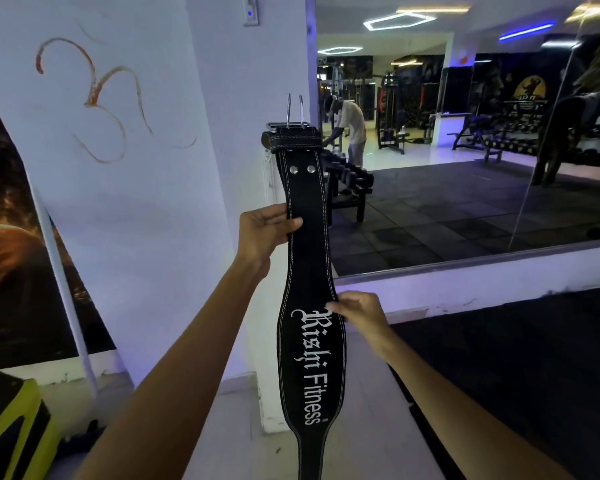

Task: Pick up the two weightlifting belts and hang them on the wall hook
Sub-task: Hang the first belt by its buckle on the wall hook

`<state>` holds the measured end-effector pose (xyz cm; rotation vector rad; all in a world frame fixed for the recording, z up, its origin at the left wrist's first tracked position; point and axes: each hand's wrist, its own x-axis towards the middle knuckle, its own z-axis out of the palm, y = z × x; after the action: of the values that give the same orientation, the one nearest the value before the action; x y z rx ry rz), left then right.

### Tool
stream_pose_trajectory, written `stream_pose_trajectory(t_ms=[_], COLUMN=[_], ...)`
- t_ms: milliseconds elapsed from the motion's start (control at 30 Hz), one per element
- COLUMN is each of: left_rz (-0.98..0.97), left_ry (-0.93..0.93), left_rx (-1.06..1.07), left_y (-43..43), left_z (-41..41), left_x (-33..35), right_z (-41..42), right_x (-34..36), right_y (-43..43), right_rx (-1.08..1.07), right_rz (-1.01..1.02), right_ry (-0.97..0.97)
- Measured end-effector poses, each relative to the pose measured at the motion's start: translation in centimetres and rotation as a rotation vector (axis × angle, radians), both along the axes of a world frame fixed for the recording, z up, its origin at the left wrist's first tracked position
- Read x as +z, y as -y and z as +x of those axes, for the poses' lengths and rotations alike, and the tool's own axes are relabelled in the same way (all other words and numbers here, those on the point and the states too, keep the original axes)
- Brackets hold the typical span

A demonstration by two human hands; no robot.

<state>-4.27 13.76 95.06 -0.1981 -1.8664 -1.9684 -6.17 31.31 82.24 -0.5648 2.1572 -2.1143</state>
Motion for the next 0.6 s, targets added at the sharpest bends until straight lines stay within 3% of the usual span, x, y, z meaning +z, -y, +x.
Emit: stream_pose_trajectory(t_ms=[167,400,500,600], left_rz=[0.003,0.007,0.001,-0.030], left_ry=[-0.030,-0.030,-0.028,-0.036], left_rx=[0.021,0.032,0.038,0.029], left_y=[-0.1,0.4,0.5,0.3], left_z=[-0.4,0.0,0.1,0.2], left_x=[0.8,0.1,-0.4,-0.8], right_z=[-1.0,-0.2,-0.4,-1.8], right_x=[2.8,-5.4,0.5,8.4], right_y=[1.5,-1.2,0.1,2.6], right_rx=[-0.045,-0.006,0.042,0.062], right_rz=[-0.151,0.121,-0.037,-0.239], right_ry=[-0.061,0.030,0.125,0.046])
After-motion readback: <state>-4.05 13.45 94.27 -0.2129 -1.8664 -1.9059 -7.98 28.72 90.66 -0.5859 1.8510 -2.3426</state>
